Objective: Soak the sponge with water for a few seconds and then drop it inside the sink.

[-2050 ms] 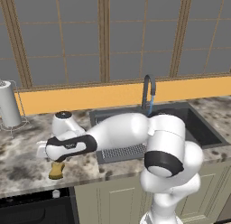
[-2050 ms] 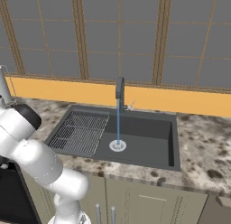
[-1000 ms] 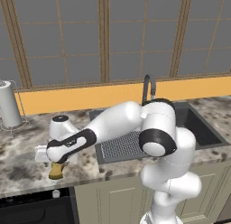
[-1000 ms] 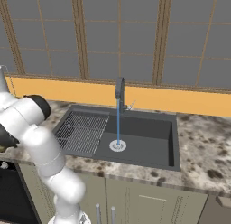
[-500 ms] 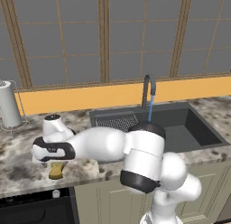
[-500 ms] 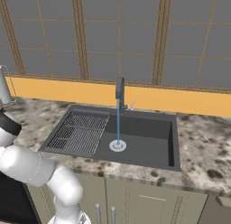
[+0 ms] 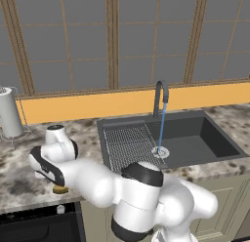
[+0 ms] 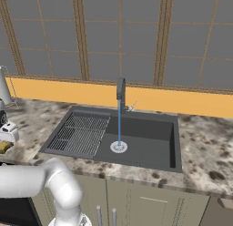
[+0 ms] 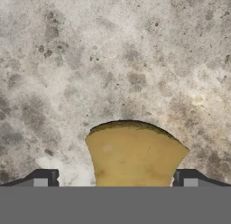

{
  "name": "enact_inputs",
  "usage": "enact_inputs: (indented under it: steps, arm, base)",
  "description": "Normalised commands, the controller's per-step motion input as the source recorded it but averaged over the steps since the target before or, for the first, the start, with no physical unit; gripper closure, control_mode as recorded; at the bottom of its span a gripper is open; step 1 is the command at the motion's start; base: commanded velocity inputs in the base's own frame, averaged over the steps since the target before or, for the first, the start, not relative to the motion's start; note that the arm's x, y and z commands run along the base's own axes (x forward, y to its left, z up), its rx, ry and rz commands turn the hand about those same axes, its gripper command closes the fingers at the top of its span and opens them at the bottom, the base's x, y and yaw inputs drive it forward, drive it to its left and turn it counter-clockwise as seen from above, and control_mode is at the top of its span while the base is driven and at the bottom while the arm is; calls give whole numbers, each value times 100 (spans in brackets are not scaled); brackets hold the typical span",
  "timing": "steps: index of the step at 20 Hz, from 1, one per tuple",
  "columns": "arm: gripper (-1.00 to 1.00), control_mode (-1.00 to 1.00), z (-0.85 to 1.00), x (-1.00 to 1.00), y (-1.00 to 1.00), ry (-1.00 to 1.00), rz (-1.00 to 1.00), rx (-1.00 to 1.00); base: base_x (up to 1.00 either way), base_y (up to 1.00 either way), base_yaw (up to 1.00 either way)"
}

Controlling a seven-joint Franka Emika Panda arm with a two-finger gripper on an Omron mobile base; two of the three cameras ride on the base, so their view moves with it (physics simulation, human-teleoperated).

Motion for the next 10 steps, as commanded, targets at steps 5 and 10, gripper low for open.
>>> enact_inputs:
  steps: [5,10]
  arm:
    - [-100,-100,-20,0,0,1,0,-3]
    - [-100,-100,-36,0,0,1,0,-3]
  base:
    - [0,0,0]
    - [0,0,0]
